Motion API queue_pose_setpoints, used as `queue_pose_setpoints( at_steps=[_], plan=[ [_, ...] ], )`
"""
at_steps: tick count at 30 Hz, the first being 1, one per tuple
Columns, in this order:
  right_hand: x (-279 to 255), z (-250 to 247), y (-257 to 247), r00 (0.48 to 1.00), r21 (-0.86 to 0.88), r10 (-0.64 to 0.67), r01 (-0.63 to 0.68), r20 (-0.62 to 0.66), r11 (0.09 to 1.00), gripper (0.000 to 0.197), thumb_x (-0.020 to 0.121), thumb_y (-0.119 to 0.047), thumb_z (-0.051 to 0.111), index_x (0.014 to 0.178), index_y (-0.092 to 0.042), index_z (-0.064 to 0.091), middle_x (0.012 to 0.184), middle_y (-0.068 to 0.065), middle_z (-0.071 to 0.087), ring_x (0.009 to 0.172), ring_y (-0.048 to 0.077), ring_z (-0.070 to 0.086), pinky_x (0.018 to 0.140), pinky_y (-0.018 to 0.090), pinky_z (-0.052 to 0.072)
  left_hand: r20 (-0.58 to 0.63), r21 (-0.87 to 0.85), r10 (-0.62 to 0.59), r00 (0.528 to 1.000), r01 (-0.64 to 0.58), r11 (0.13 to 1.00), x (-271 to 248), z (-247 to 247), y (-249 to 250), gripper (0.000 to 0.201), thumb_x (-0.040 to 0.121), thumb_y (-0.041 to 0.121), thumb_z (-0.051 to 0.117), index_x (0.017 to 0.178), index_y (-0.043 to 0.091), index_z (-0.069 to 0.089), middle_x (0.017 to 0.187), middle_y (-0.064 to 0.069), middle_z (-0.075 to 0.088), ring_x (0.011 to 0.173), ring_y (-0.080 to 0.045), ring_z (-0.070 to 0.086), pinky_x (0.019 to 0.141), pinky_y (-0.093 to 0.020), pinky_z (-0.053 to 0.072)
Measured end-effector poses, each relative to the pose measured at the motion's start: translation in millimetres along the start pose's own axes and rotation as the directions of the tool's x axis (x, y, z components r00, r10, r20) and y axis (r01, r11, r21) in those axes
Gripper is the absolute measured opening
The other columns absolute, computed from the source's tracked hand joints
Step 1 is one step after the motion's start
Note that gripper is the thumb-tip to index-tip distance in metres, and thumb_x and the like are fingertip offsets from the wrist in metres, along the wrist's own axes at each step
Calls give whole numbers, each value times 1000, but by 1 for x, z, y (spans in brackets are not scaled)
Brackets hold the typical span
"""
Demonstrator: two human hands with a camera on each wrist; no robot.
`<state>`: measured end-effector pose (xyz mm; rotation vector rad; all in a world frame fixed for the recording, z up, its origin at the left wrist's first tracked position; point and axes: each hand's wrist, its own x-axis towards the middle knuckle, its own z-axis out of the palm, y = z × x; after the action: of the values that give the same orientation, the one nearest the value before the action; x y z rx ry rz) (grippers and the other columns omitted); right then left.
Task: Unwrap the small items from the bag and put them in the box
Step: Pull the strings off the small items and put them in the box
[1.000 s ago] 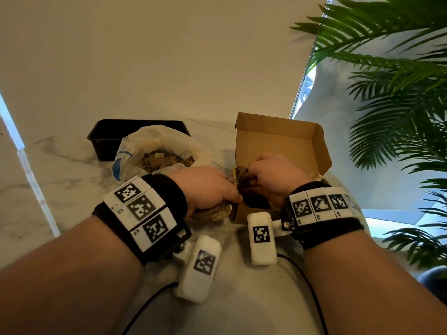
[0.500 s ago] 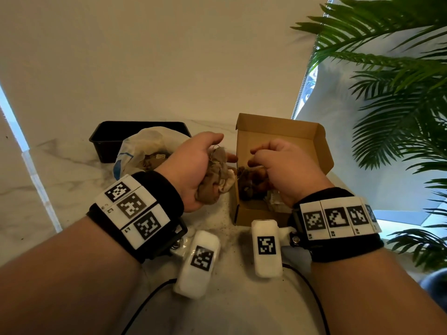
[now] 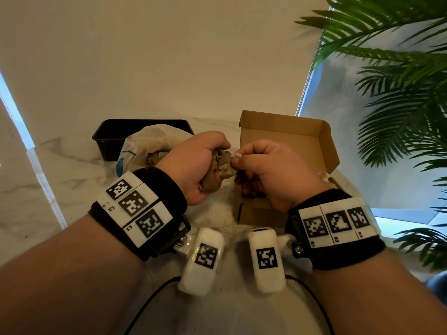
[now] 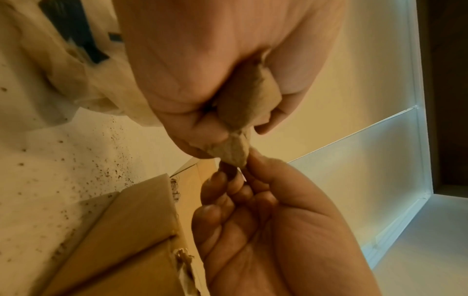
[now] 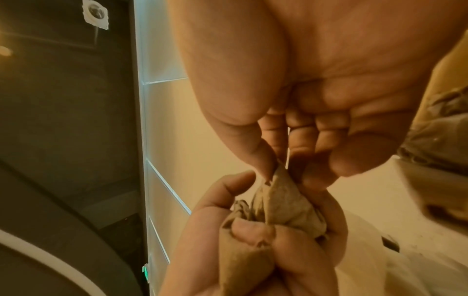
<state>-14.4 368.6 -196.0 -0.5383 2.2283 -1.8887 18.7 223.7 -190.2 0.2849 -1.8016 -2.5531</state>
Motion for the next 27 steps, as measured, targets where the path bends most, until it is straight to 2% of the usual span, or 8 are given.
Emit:
queue_pose_setpoints(
  at_steps=[3,7,10,13,17,22,25,27],
  plan=[
    [3,-3,0,999,156,36,-34,-11,987,11,92,-4,64,84,-11,64,77,10,69,63,19,65,52,31,49,-26,-7,15,1000,-15,1000,-2,1,1,11,96,13,52,88,9,56,62,-8,57,41,-15,53,34,-14,34],
    [5,-5,-1,997,351,72,-64,-9,934,8,96,-6,58,90,-11,60,88,15,68,69,24,68,52,30,54,-7,0,0,1000,0,1000,-2,2,0,27,99,15,52,73,9,55,51,-4,55,35,-12,49,33,-12,31],
    [6,-5,-1,997,403,78,-65,-16,913,6,97,-8,54,94,-10,59,94,16,67,76,26,68,54,30,56,-21,48,-28,999,29,998,1,1,-2,21,97,21,58,80,9,59,61,-5,58,42,-12,52,34,-13,33],
    [9,-4,1,997,478,72,-58,-9,876,17,99,-10,50,112,-3,58,97,18,67,80,26,69,55,30,57,41,37,-49,998,48,998,-1,3,-2,21,100,22,54,91,6,64,74,-9,63,57,-16,59,39,-17,45],
    [11,-7,2,994,517,109,-87,-11,851,19,100,-17,49,110,-6,59,100,16,68,89,27,66,66,31,59,55,47,-109,992,107,993,-2,1,-1,24,100,29,54,91,9,64,67,-6,61,57,-15,54,31,-13,34],
    [14,-7,4,983,560,180,-168,33,812,32,101,-23,45,114,0,64,114,20,68,99,31,64,82,42,58,27,43,-59,998,58,997,2,1,-4,14,99,22,59,103,10,66,81,-7,61,58,-11,52,33,-12,31],
    [13,-6,5,981,536,180,-193,78,822,35,99,-30,53,122,-5,63,111,16,69,93,27,66,71,36,60,0,30,55,999,-55,998,5,-1,-2,20,100,16,57,117,8,64,84,-8,64,56,-9,56,34,-15,35],
    [12,-5,6,988,517,138,-157,75,842,34,97,-18,58,128,-3,60,108,17,69,84,23,69,61,30,58,10,31,86,996,-86,996,6,-3,0,22,101,16,57,119,8,65,84,-7,67,55,-9,58,35,-16,36]
  ],
)
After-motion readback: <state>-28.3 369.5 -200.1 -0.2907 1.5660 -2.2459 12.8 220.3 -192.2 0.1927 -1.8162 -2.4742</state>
